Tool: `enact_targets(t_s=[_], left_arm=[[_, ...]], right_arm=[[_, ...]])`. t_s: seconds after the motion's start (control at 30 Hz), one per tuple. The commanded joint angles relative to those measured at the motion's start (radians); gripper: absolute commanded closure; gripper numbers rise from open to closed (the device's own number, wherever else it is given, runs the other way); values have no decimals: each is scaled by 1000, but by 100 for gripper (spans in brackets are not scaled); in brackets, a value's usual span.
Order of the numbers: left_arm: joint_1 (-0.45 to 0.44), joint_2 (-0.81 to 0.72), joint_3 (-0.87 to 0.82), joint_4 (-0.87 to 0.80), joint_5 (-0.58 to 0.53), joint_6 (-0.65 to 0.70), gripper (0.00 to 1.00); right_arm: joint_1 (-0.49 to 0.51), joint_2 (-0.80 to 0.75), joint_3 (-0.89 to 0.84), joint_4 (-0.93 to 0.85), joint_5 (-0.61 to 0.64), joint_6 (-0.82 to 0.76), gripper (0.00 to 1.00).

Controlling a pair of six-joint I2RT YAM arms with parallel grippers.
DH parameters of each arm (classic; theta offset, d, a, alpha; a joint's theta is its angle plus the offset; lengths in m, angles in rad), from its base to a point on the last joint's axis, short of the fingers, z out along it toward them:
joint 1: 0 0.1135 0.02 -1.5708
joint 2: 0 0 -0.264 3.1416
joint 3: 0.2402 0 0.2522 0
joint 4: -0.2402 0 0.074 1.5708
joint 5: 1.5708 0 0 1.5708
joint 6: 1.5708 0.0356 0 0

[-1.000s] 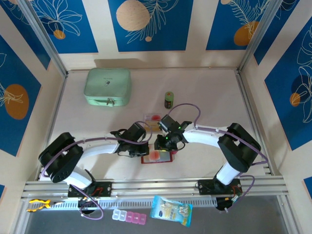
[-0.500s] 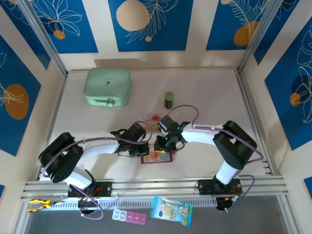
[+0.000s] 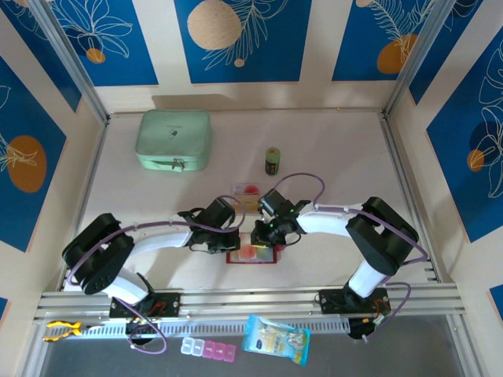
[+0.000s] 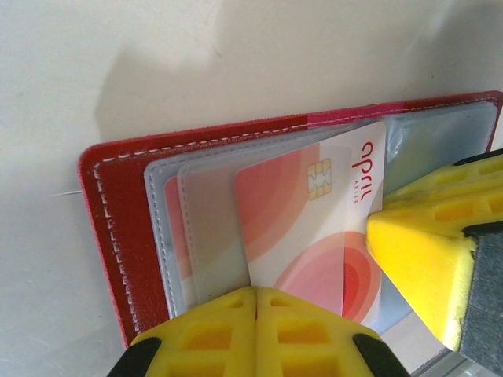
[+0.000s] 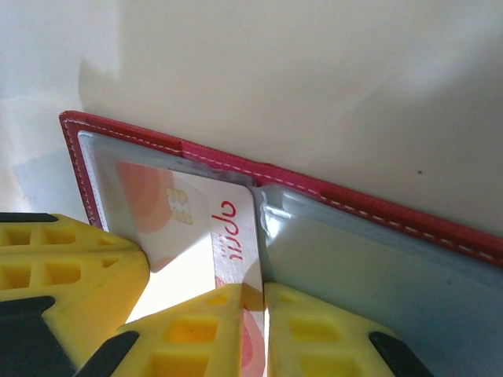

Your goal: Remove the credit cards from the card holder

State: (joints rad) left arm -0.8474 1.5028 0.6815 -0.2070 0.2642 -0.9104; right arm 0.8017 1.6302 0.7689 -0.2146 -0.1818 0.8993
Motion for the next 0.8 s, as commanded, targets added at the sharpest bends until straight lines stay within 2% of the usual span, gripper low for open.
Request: enact_targets(t_s=[0.0,0.27,0.77], left_arm=[[-5,21,-7,-55,-32,4,98],[-6,22,-9,-60,-34,-1,98],[-5,23,-19,-59,-40,-13,98]], right_arm=[[8,-20,-35,24,-66,22,84],[7,-39,-80,74,-93,41,83],[-25,-91,-177,182,-135,69,93]])
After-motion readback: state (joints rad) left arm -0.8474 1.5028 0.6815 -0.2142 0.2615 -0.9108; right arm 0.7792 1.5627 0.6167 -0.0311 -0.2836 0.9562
